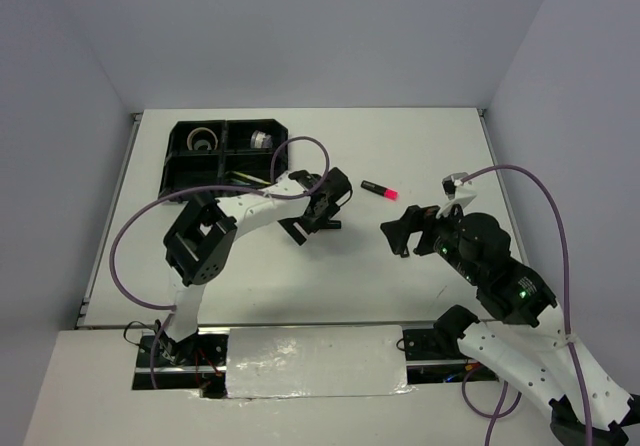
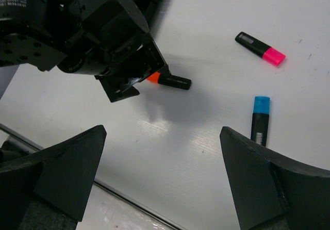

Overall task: Sort the stationery into containers
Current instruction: Pick up the pen from the center of the board.

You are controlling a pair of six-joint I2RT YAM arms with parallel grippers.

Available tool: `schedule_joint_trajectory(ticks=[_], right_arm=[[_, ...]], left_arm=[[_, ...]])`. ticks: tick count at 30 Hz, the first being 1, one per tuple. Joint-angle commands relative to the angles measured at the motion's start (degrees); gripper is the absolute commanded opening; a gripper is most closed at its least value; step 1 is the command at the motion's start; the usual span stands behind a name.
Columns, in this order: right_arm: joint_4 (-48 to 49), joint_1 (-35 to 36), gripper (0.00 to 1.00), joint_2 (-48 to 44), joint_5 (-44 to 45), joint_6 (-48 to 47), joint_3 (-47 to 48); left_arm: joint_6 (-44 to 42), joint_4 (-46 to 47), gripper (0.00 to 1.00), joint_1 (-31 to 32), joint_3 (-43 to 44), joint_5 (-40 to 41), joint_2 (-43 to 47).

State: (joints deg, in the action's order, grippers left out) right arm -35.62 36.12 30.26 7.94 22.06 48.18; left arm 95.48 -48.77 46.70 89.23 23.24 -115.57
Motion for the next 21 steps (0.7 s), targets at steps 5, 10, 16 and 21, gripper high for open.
schedule_joint_trajectory(ticks=[5,10,16,21], right_arm=[[1.95,0.0,1.0,1.38,-2.41,-2.38,-0.99],[1.95,0.0,1.0,0.24,-1.27,-2.55,-1.07],[2.74,0.0,1.0,-1.17,-1.0,-1.85,-1.69],[2.04,0.09,1.0,-1.96,-1.09,-1.85,-1.43]], left_arm=[[2.96,-2.46,0.97,0.06,4.81,5.4,-2.64],[2.08,-5.97,0.96,-0.03,9.2,4.0,-7.46],[1.11,-6.86,0.92,-0.11,9.91,2.24,-10.29],[-1.87,-4.41,0.8,-0.03,7.73,-0.47,-10.38]])
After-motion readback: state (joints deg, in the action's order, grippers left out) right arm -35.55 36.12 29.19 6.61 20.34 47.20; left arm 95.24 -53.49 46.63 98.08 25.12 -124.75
